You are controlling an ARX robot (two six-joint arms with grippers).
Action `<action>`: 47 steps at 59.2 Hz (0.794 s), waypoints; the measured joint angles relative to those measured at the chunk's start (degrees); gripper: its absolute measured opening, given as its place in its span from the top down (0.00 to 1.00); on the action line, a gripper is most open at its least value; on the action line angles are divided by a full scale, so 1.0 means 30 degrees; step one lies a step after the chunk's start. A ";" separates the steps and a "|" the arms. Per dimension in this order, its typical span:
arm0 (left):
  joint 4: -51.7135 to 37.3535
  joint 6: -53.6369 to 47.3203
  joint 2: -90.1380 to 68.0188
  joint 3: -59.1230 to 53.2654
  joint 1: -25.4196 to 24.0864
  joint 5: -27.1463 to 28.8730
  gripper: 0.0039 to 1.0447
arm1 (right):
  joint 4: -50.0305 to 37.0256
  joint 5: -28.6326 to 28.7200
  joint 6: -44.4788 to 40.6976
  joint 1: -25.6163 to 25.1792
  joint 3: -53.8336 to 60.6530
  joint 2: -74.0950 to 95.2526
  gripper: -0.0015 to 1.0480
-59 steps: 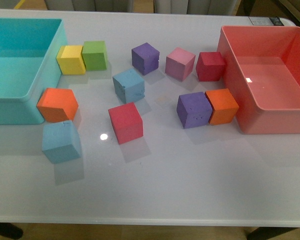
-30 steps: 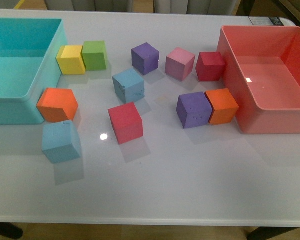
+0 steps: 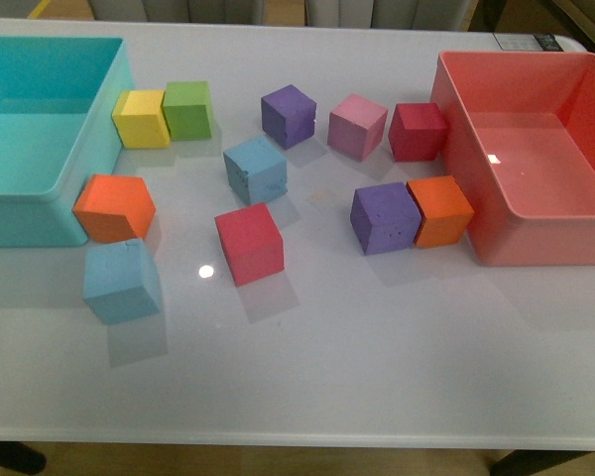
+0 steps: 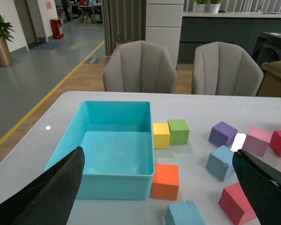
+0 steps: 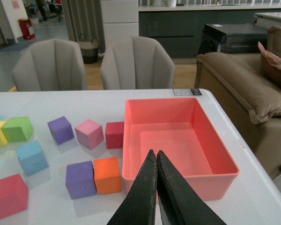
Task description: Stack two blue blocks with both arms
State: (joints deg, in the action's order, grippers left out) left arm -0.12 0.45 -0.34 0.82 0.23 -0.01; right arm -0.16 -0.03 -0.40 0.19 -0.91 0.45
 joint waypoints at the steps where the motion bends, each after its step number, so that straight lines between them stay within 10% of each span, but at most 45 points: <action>1: 0.0000 0.0000 0.0000 0.0000 0.0000 0.0000 0.08 | 0.0007 -0.0007 0.0000 0.0000 0.0000 -0.0007 0.98; 17: 0.2368 0.0692 -0.1100 0.0874 0.0233 0.0554 0.08 | 0.0022 -0.0007 0.0000 0.0000 0.0000 -0.0029 0.45; 23: 0.8612 0.2761 -0.6681 0.3963 0.2382 0.1916 0.08 | 0.0029 0.0007 0.0000 0.0000 0.0000 -0.0058 0.27; 30: 0.7031 0.3825 -1.1125 0.4626 0.4561 0.2980 0.08 | 0.0029 0.0007 0.0007 0.0000 0.0000 -0.0058 0.08; 47: 0.0262 0.4976 -2.1077 0.5384 0.7235 0.4102 0.08 | 0.0029 0.0007 0.0015 0.0000 0.0000 -0.0058 0.09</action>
State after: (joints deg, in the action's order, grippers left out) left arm 0.67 15.38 -63.57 16.97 21.93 12.29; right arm -0.08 -0.01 -0.36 0.19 -0.91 0.27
